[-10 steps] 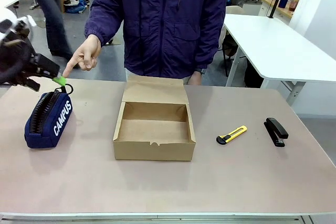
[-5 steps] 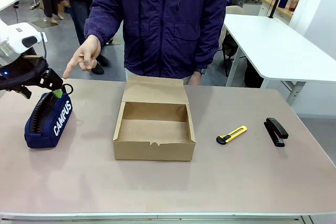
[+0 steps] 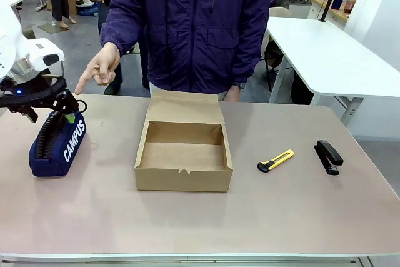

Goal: Pack the item into the box.
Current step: Pick up the item indicated by the person and place it inside the Mailer Box.

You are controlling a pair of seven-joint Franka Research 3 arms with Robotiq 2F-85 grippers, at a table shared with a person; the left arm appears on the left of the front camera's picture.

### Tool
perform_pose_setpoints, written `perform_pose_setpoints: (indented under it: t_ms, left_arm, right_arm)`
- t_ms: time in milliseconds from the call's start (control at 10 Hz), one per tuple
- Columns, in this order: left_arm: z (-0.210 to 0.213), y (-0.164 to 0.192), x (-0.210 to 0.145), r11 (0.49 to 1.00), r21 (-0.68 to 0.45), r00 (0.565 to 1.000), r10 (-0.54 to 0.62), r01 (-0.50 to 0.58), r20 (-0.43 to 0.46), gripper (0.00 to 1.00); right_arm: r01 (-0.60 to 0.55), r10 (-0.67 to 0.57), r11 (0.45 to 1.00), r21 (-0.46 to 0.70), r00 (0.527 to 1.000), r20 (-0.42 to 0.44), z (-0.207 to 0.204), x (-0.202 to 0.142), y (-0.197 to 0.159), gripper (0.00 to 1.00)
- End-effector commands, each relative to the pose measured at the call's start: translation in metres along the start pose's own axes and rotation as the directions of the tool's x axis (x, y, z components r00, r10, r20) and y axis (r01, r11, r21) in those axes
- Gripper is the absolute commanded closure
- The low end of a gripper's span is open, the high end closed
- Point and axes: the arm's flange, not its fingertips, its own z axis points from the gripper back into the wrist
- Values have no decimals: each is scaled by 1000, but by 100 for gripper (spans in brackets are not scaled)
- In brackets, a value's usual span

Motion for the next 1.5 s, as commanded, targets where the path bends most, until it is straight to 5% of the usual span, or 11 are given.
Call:
perform_pose_setpoints:
  t_ms: [0, 1000, 1300, 1400]
  left_arm:
    - [-15, -5, 14, 999, 25, 998, 25, -24, -56, 0]
    - [-41, -6, 18, 995, 96, 980, 57, -39, -190, 0]
    - [-42, -6, 17, 992, 125, 978, 43, -17, -205, 87]
    - [-43, -5, 17, 992, 127, 977, 45, -19, -208, 100]
  right_arm:
    - [-24, 24, 1000, 17, 1000, 20, -1, 4, 0, 0]
    - [-24, 24, 1000, 17, 1000, 20, -1, 4, 0, 0]
    - [-24, 24, 1000, 17, 1000, 20, -1, 4, 0, 0]
    - [-24, 24, 1000, 17, 1000, 20, -1, 4, 0, 0]
